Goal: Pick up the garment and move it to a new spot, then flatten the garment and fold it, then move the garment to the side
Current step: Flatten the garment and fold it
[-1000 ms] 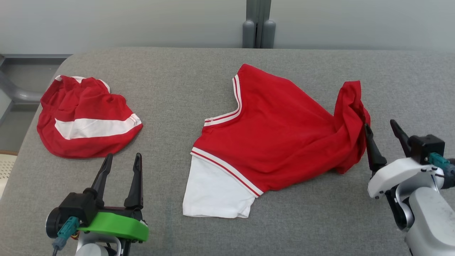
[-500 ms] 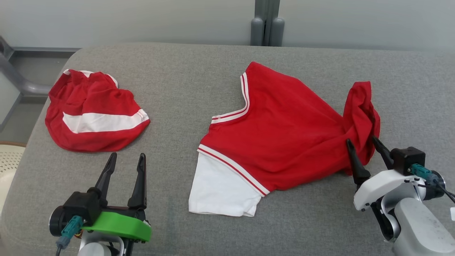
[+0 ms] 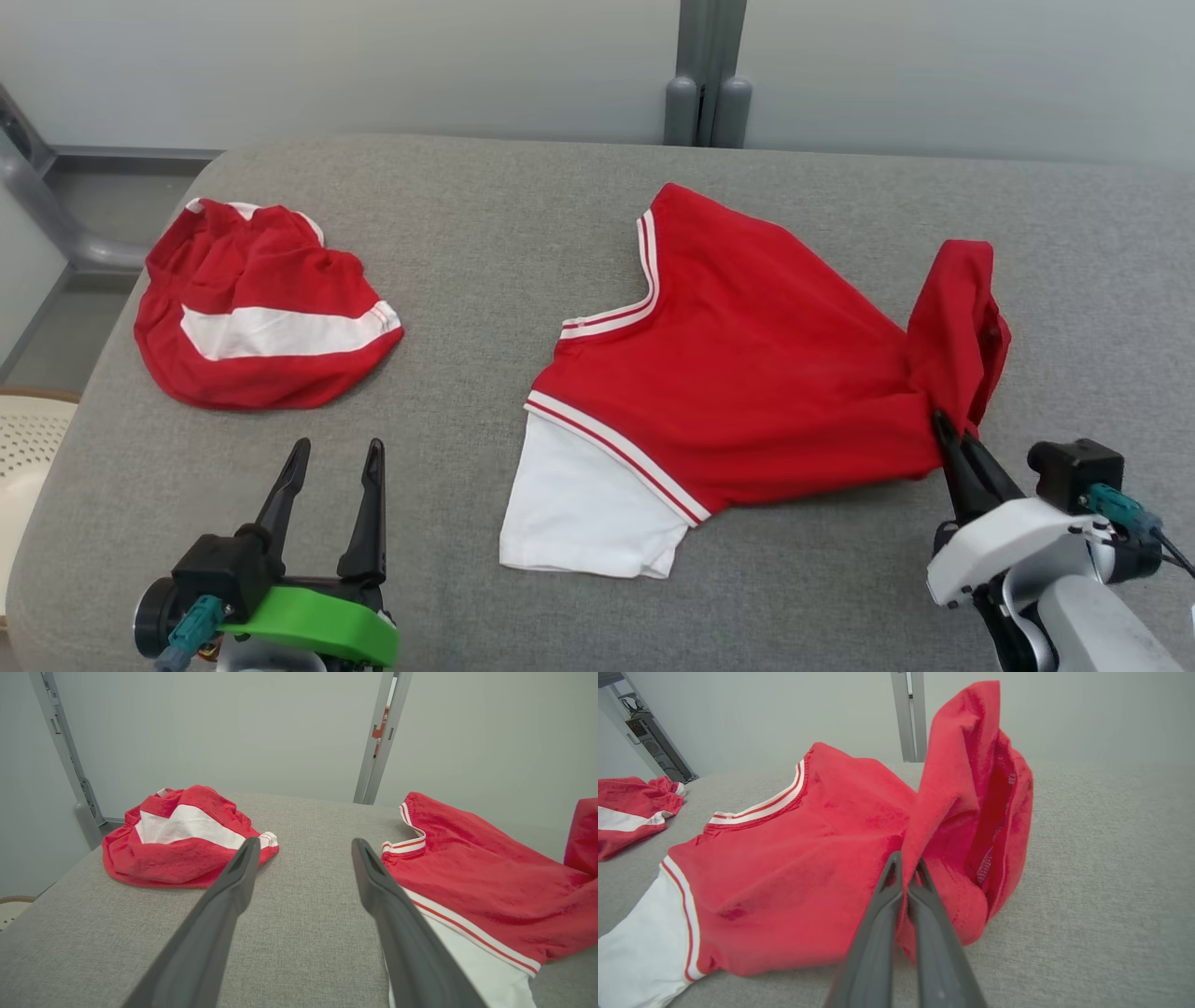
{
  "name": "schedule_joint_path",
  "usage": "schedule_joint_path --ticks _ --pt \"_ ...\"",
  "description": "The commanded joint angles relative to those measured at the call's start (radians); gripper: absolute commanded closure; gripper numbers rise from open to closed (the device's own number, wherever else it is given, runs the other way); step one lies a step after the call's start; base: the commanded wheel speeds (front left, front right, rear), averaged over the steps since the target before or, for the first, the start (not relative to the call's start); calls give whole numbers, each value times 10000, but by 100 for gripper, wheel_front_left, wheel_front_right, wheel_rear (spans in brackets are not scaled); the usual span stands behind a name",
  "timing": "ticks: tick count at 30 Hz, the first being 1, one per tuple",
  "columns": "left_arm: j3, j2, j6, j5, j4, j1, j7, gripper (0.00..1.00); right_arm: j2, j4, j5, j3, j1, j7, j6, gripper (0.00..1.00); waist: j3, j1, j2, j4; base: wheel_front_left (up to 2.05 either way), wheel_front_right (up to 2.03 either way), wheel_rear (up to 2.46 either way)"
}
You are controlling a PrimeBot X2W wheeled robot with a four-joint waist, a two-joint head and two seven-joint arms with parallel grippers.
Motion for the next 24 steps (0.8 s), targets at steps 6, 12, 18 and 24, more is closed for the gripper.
schedule_joint_path --ticks 6,12,18,24 --pt "91 -20 -35 131 -85 208 -3 0 -259 -1892 376 -496 1580 1110 -16 100 -342 0 0 -619 0 0 0" --pt "52 -52 -35 149 -99 110 -3 0 -125 -3160 279 -1103 2136 2086 -16 100 -233 0 0 -680 0 0 0" --pt "-102 0 -35 31 -81 -198 -3 0 -250 -2836 -474 -1030 1221 2473 -13 100 106 0 0 -362 0 0 0" --pt "-207 24 -35 -75 -3 -485 -3 0 -410 -964 -922 -721 -574 2294 -16 100 402 0 0 30 0 0 0"
